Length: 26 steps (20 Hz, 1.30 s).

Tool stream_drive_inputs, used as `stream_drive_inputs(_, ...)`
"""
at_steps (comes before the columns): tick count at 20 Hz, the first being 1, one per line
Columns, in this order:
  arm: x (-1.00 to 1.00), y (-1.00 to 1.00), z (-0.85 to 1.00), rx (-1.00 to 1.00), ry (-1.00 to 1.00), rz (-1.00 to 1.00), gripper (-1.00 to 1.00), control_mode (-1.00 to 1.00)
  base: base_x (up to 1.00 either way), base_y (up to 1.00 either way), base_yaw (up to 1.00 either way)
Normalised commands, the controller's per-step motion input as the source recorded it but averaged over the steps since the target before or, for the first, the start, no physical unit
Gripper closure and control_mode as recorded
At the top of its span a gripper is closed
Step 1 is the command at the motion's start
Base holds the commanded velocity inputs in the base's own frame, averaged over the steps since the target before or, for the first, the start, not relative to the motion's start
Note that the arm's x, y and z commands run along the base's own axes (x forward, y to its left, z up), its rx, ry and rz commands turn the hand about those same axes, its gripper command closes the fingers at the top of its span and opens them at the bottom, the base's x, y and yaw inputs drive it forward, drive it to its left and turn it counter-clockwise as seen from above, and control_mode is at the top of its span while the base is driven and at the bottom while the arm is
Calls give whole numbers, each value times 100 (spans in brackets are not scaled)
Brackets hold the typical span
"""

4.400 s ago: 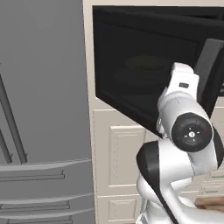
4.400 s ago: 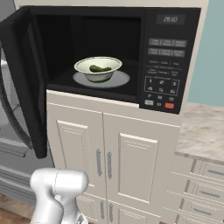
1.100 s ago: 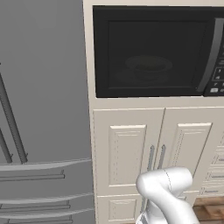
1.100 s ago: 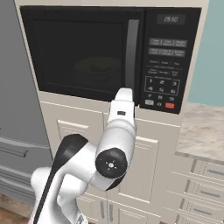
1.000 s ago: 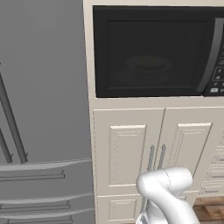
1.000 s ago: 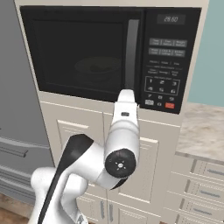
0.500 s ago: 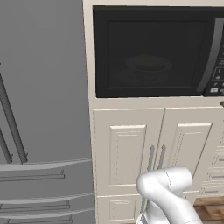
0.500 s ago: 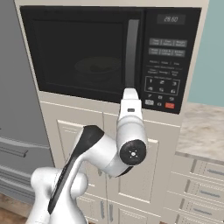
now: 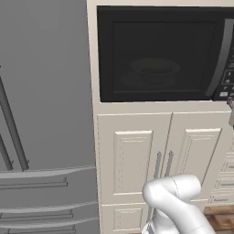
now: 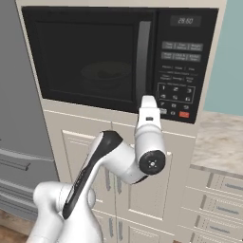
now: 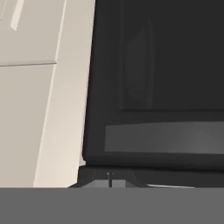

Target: Pick the squash from the sink and place it in the bowl. Then pick the bowl and place it in the microwave. Then close the microwave door and press the start button.

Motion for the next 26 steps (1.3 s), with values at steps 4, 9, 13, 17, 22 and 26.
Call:
stream_drive_inputs(4, 37, -13, -2, 0, -3, 0, 100, -100, 0, 0, 0)
stream_drive_inputs(9, 25, -27, -10, 0, -4, 0, 100, -100, 0, 0, 0)
stream_drive_inputs(13, 29, -21, -14, 0, -3, 0, 100, -100, 0, 0, 0)
stream_drive_inputs(17, 39, -9, -9, 0, -2, 0, 100, -100, 0, 0, 0)
stream_drive_inputs(22, 34, -14, -11, 0, 0, 0, 100, -100, 0, 0, 0)
stream_drive_inputs(26, 14, -42, -2, 1, -1, 0, 100, -100, 0, 0, 0)
